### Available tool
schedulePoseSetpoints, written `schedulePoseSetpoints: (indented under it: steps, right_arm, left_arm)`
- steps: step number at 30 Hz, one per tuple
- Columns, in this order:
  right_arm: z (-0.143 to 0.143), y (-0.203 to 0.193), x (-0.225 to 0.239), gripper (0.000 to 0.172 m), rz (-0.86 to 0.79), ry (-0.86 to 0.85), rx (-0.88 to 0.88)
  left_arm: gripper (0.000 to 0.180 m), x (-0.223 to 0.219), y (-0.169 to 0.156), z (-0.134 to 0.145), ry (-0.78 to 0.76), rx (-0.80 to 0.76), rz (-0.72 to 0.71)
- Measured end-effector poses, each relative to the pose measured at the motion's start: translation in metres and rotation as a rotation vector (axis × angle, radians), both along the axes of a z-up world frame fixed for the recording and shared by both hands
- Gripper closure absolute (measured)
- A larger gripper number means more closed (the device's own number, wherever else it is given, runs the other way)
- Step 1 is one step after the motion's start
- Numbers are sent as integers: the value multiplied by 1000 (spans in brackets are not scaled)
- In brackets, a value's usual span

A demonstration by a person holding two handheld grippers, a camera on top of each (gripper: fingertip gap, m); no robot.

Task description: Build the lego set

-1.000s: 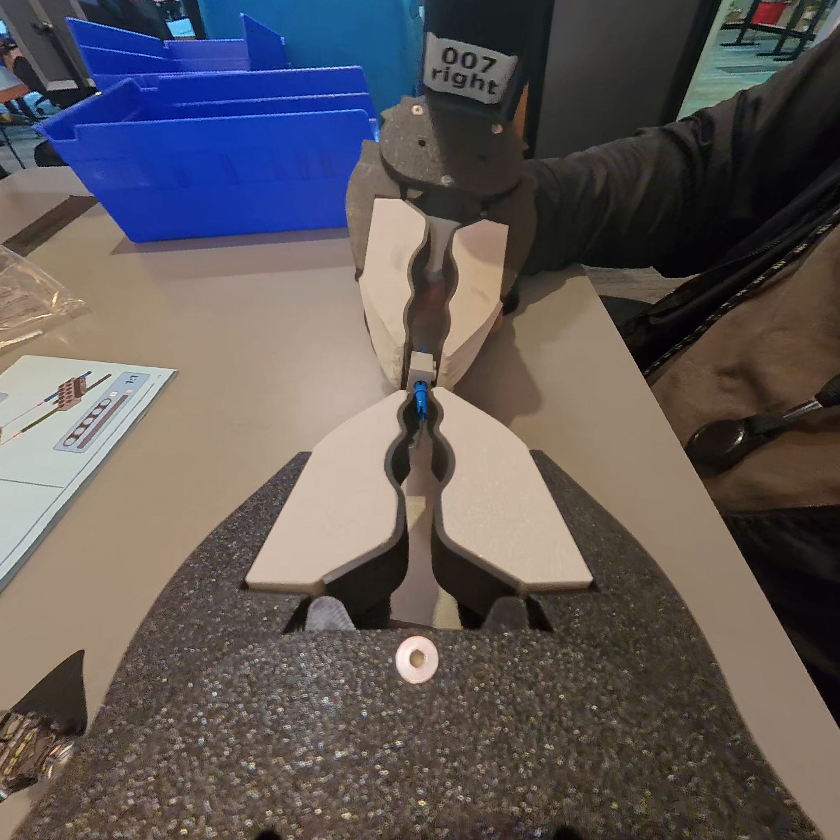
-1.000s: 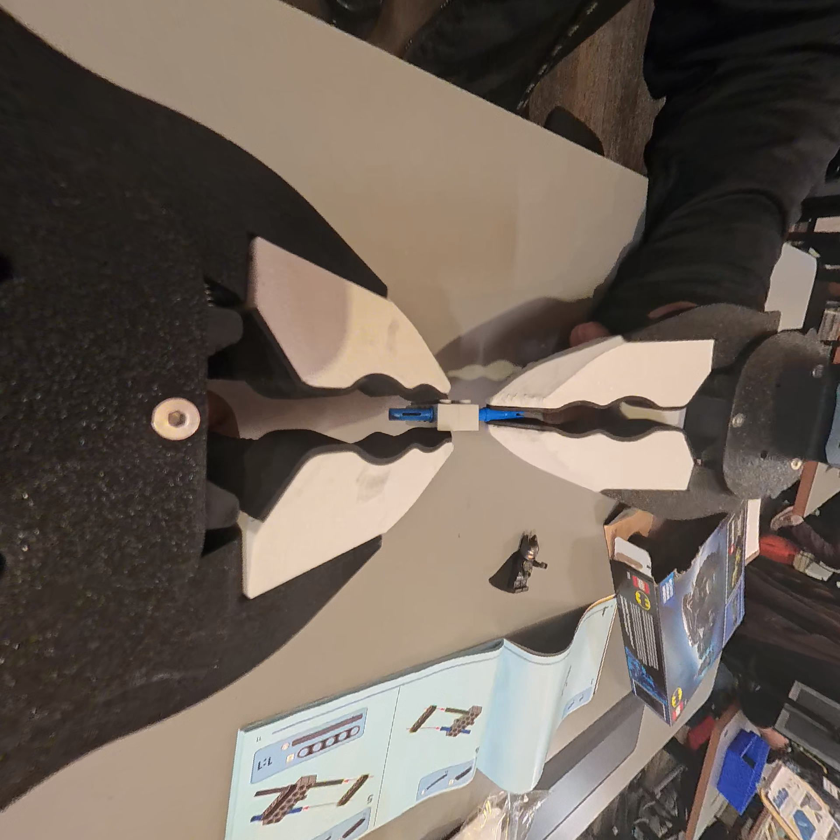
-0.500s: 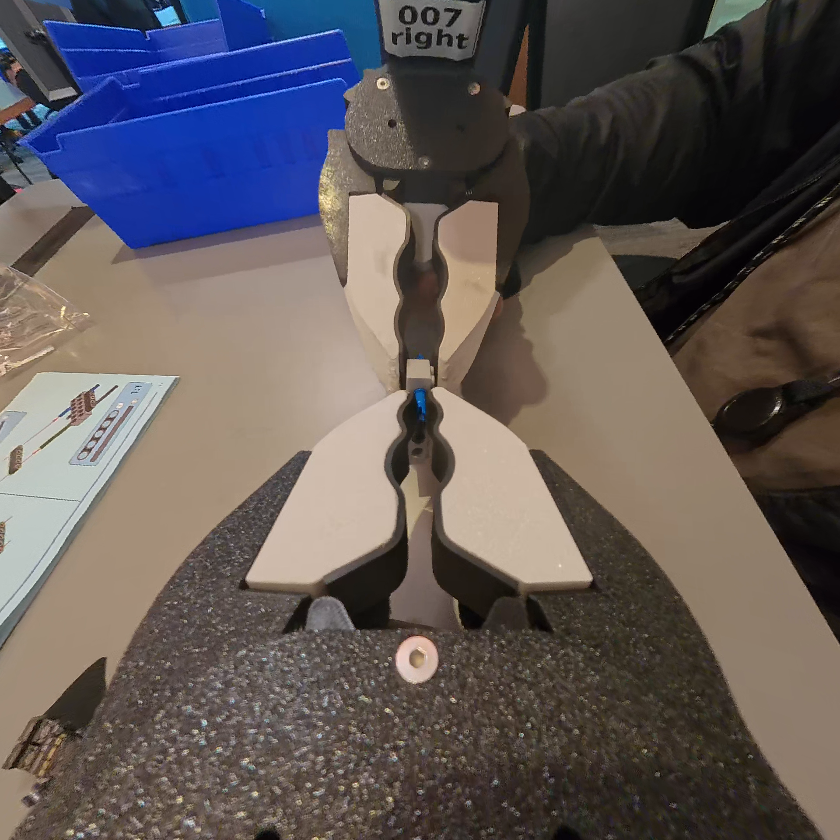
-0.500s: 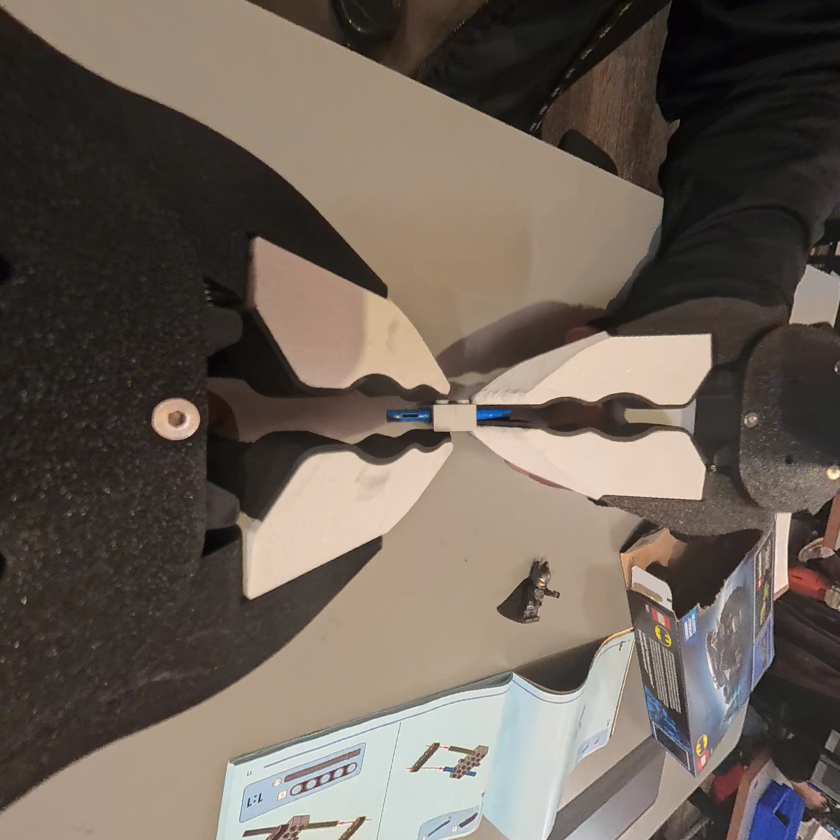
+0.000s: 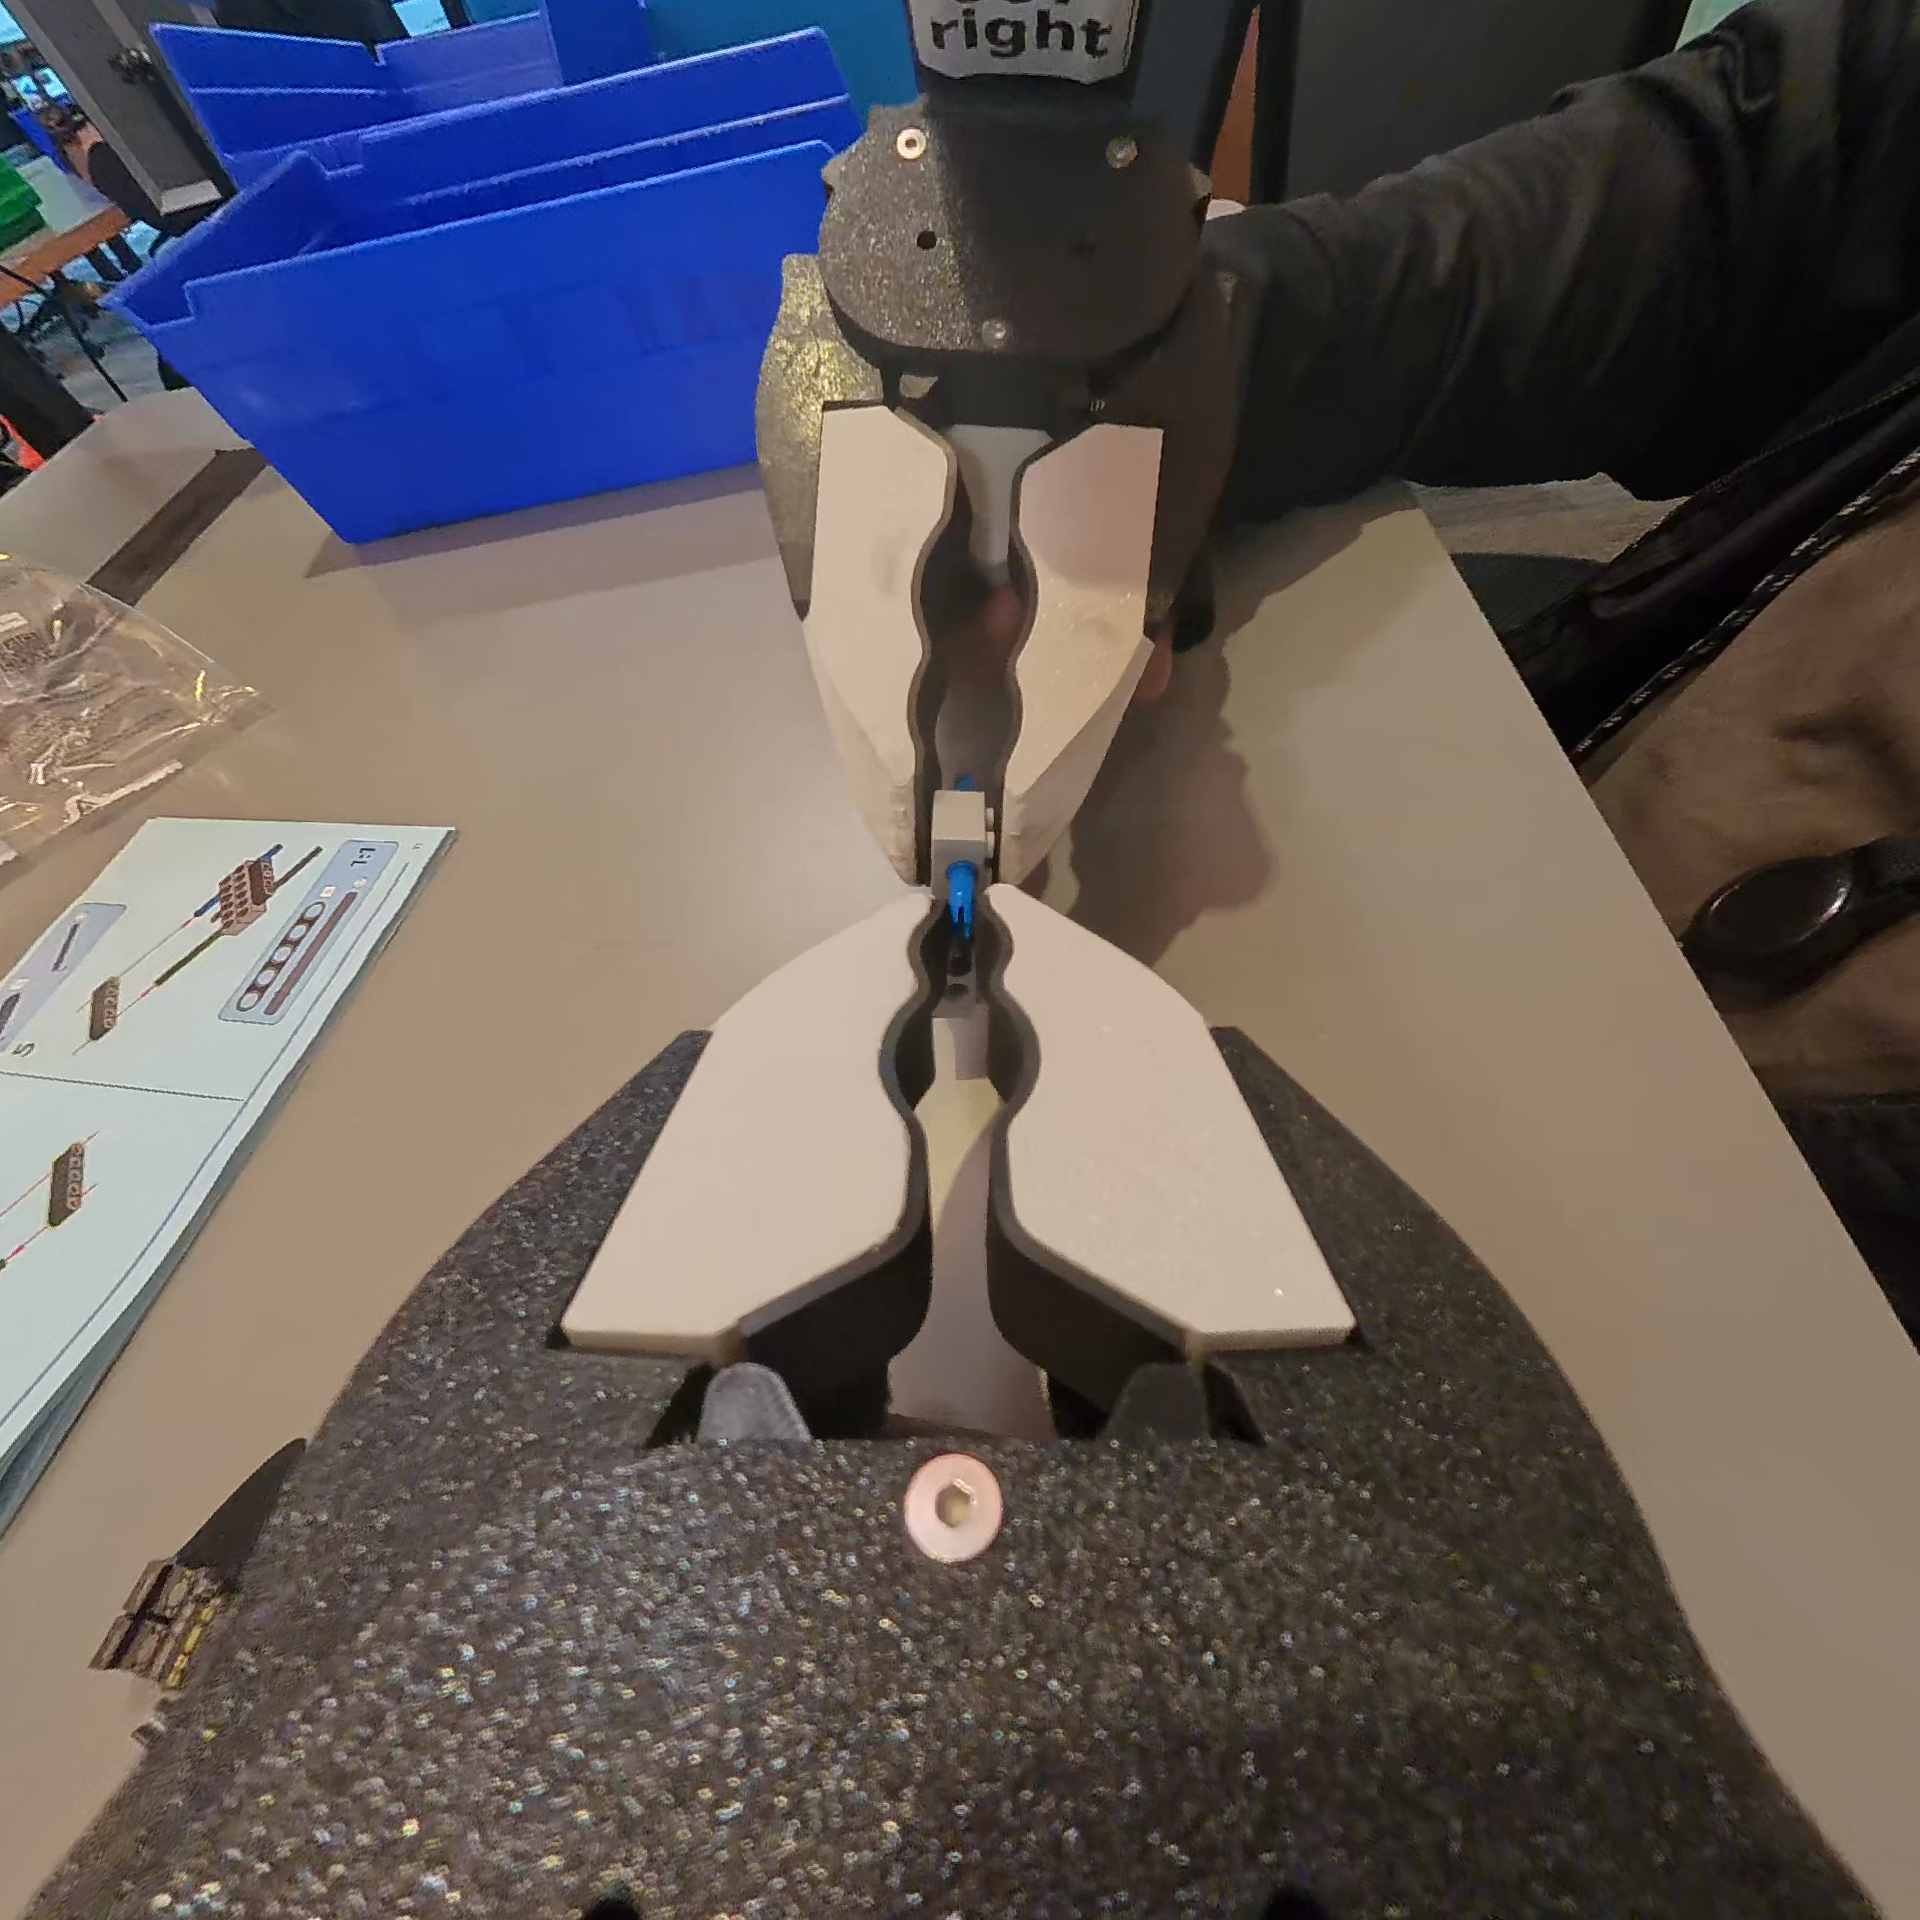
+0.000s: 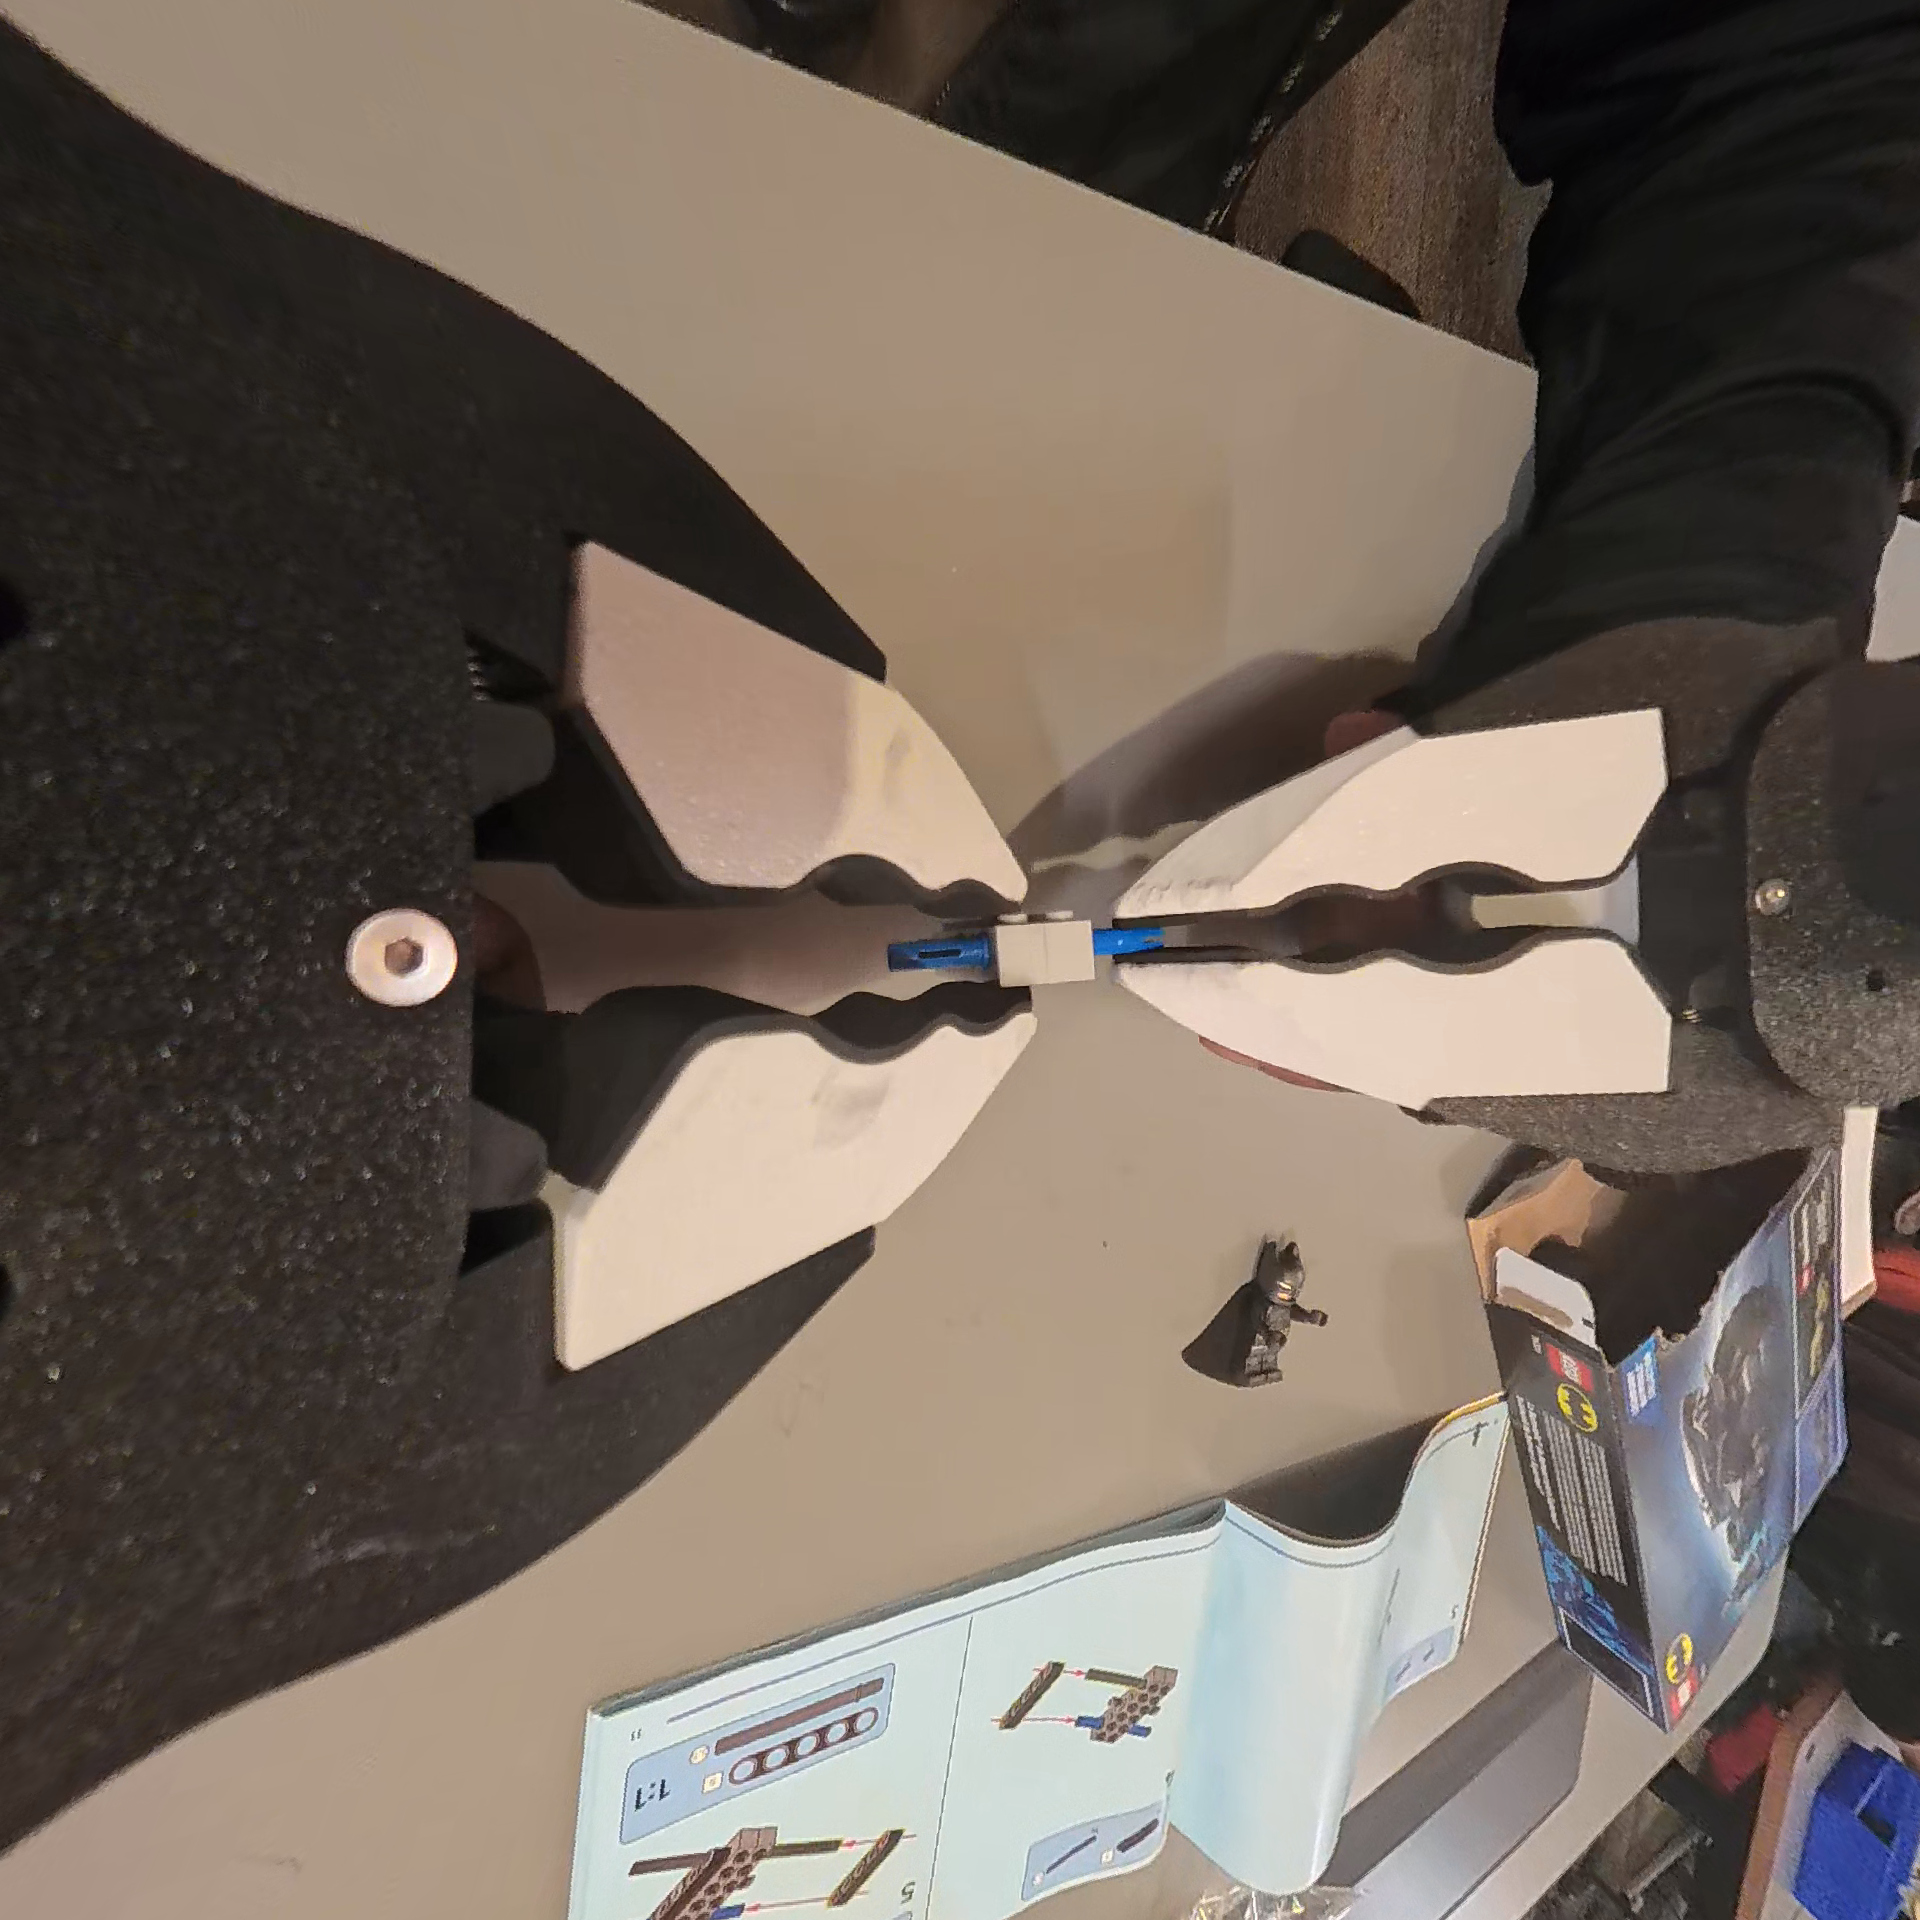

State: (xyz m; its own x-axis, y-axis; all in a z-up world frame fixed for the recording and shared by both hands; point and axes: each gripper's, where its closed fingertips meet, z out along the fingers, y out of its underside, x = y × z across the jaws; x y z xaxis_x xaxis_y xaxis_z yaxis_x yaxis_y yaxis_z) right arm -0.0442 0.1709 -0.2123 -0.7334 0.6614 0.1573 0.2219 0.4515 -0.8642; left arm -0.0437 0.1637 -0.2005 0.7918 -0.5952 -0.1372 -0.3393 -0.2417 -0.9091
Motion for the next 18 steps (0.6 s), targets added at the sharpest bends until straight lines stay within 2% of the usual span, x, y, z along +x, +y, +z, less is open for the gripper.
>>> schedulePoseSetpoints:
  steps: [15, 18]
  right_arm:
    - [-5, -3, 3, 160, 29, -31, 37]
    - [-6, 2, -1, 160, 5, -39, 40]
  left_arm:
    - [177, 4, -2, -3, -38, -62, -31]
    - [176, 0, 2, -3, -39, -60, 2]
